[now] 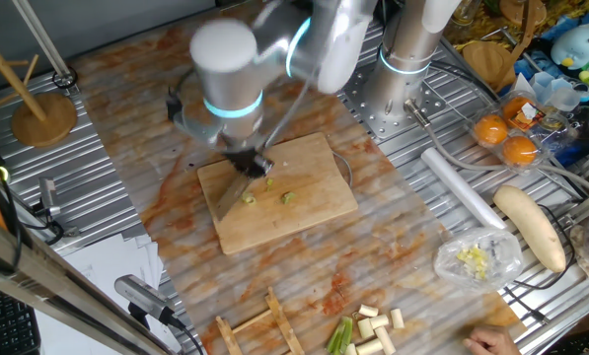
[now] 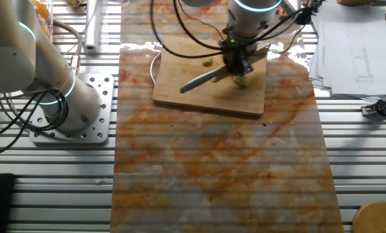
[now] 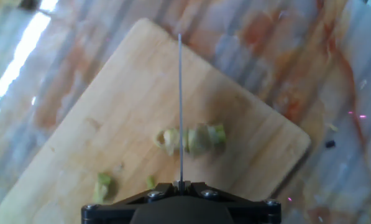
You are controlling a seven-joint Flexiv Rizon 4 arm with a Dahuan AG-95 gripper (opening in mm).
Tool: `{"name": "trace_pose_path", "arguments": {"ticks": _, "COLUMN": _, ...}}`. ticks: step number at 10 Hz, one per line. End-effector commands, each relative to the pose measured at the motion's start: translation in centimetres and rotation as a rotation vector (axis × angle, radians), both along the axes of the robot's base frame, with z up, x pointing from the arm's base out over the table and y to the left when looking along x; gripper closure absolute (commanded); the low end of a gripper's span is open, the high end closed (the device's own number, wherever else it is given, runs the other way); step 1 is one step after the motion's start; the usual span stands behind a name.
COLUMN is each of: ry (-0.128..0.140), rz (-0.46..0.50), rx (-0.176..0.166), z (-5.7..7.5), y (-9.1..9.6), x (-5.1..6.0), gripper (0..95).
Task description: Chop the scallions
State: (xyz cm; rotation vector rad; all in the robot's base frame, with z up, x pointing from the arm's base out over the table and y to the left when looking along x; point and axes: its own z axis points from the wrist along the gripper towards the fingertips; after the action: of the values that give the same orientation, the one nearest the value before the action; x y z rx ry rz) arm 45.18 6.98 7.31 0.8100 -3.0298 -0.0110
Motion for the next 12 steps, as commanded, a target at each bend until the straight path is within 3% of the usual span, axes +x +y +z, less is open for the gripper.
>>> {"name": "trace_pose_path", "arguments": {"ticks": 1, "ry": 0.006, "rz": 0.008, "rx": 0.004, "z": -0.4, "y": 0.3, "x": 0.6, "gripper": 95.0}}
{"name": "trace_pose_path", "arguments": {"ticks": 8, "ry": 0.003, "rz": 0.013, "rx": -0.007, "z": -0.7, "y": 0.3, "x": 2.6, "gripper": 95.0}}
{"name": "trace_pose_path", "arguments": {"ticks": 12, "ry": -0.007, "rz": 0.019, "rx": -0.003, "z": -2.0, "y": -0.1, "x": 3.3, "gripper": 95.0}}
